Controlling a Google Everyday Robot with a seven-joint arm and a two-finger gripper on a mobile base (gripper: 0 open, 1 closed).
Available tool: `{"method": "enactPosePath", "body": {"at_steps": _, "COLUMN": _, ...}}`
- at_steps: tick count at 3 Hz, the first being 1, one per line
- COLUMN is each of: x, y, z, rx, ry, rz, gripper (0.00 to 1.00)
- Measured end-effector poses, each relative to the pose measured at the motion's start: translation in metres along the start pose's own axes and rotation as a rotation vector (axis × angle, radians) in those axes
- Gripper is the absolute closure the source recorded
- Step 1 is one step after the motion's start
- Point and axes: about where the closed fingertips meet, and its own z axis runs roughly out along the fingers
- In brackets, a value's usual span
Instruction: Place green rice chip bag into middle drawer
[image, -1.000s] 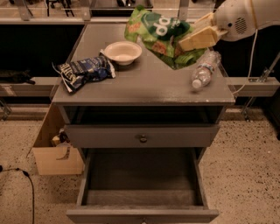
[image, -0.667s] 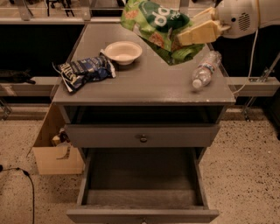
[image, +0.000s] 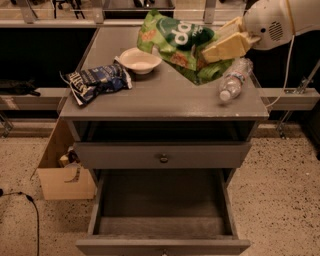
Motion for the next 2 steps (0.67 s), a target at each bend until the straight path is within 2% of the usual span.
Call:
{"method": "enactPosePath", "body": {"at_steps": 1, "x": 0.014, "y": 0.050, "z": -0.012, "rx": 0.002, "ry": 0.032, "rz": 0.004, "gripper": 1.00}}
{"method": "enactPosePath", "body": {"at_steps": 2, "x": 0.051, "y": 0.100, "z": -0.022, "rx": -0.008, "ry": 0.027, "rz": 0.086, "gripper": 1.00}}
